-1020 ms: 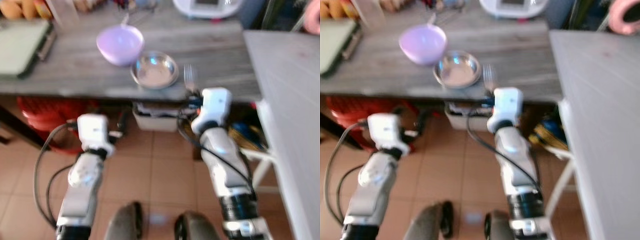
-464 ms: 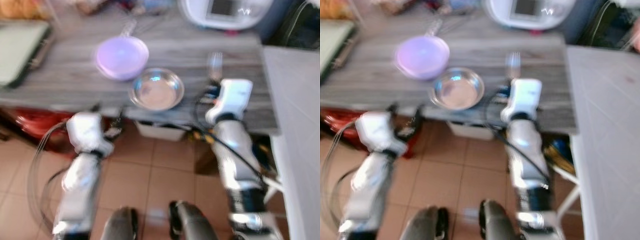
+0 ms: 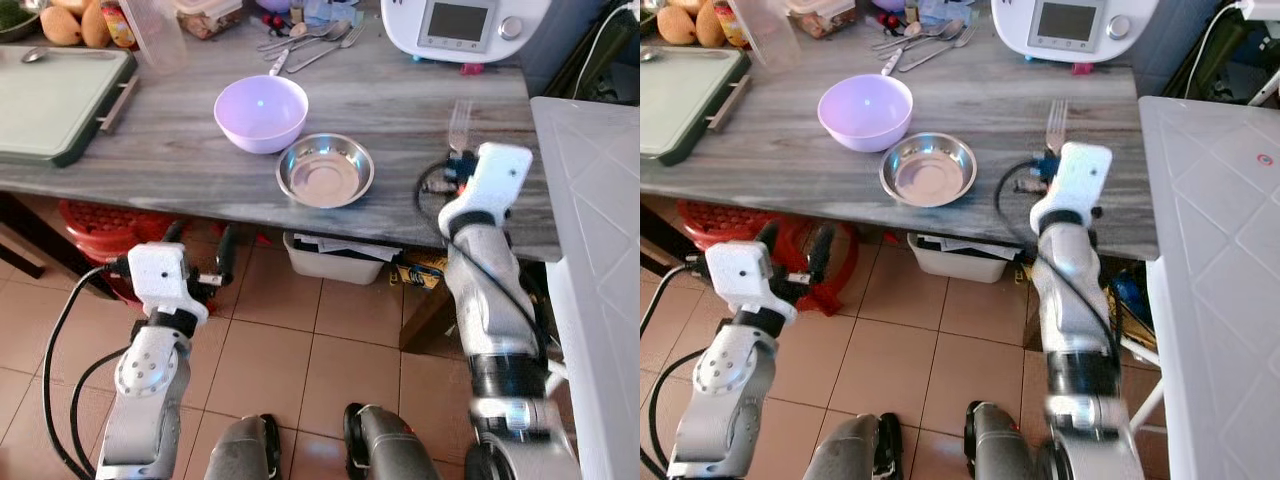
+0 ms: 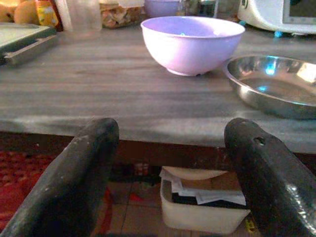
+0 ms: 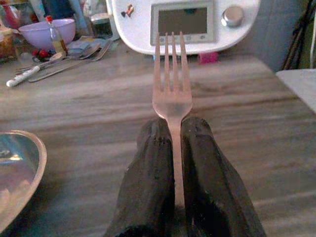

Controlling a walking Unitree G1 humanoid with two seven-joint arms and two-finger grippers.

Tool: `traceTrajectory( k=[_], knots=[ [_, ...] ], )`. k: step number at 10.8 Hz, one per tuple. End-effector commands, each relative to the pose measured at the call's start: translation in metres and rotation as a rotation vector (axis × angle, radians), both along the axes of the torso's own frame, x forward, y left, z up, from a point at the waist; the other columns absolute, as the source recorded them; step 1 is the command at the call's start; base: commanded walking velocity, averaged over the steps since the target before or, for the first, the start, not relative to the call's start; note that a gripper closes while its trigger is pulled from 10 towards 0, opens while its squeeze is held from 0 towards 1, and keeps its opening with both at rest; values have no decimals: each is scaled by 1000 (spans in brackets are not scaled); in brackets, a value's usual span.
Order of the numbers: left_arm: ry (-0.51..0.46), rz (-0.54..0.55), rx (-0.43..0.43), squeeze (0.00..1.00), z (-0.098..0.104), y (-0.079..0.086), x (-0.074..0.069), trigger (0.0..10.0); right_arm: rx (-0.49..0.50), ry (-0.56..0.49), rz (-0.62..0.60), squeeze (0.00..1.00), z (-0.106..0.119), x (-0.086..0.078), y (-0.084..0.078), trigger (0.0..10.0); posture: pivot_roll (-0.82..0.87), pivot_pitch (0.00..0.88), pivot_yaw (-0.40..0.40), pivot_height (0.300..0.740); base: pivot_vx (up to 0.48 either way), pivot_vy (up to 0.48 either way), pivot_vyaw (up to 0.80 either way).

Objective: Setting the table

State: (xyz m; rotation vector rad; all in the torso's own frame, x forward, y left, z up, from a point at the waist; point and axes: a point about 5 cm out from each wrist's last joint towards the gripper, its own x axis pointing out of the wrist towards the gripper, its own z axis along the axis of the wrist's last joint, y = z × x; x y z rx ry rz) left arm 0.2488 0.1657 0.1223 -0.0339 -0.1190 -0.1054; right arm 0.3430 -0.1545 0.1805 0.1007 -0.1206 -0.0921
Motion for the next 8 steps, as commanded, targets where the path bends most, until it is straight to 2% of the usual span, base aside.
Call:
traceTrajectory(
  k=[1, 5, 8],
  knots=[
    [2, 0, 12, 0, 2, 2, -3, 10000, 48, 20, 1, 0, 1, 4, 1, 10000, -7, 237, 37, 740, 0, 0, 0],
    [19, -17, 12, 0, 2, -2, -11, 10000, 132, 100, 46, 0, -7, 13, 20, 10000, 8, 273, 37, 740, 0, 0, 0],
    [25, -24, 13, 0, 3, -3, -11, 10000, 178, 154, 50, 0, -12, 17, 26, 10000, 5, 281, 35, 740, 0, 0, 0]
  ],
)
